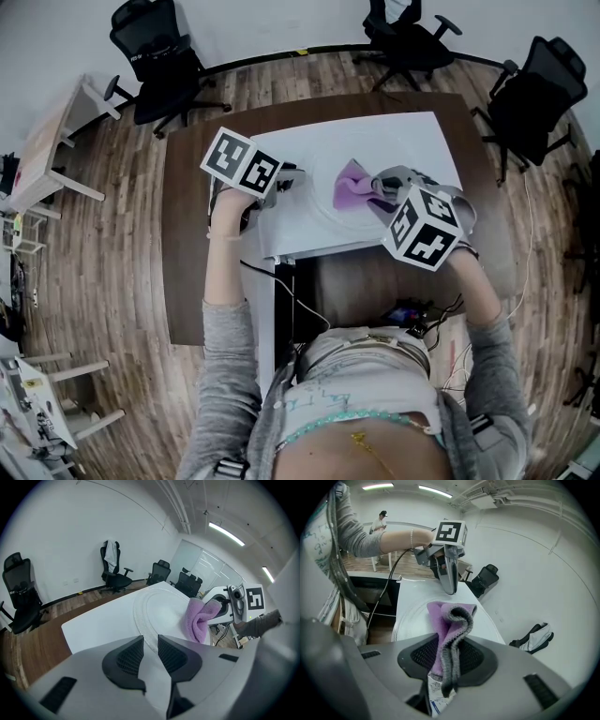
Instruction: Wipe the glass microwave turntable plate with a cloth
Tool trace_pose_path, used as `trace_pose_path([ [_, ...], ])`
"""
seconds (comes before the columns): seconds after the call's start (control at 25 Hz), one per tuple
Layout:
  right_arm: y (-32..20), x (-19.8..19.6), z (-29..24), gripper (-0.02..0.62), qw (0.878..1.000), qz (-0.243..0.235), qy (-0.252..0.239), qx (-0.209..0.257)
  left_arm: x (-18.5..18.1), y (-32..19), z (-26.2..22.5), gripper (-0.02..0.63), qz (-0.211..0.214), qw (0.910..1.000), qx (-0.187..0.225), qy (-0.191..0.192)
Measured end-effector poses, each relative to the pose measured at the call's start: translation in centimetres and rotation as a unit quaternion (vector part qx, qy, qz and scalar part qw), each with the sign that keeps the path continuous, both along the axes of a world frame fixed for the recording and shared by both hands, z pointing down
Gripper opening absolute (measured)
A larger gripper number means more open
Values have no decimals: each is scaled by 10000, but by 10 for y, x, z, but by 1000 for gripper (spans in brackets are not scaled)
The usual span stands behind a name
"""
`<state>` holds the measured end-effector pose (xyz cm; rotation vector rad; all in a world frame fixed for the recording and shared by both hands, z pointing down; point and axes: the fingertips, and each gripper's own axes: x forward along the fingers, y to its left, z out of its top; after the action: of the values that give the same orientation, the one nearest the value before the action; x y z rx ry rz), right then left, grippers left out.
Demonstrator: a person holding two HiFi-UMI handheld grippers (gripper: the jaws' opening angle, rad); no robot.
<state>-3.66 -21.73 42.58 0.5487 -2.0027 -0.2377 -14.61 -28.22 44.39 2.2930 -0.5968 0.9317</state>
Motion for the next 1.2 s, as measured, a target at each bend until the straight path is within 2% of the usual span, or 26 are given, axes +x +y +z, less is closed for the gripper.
trace_pose_path([
  [0.56,-10,-48,0,112,9985,-549,-2,-16,2,1,0,106,0,10000,2,-13],
  [1.0,-32,-57,-2,112,9981,-605,-94,-51,2,-1,-2,106,5,10000,4,-11],
  [1.2,-49,-55,-2,112,9985,-438,-313,-3,3,0,-1,106,4,10000,6,-8],
])
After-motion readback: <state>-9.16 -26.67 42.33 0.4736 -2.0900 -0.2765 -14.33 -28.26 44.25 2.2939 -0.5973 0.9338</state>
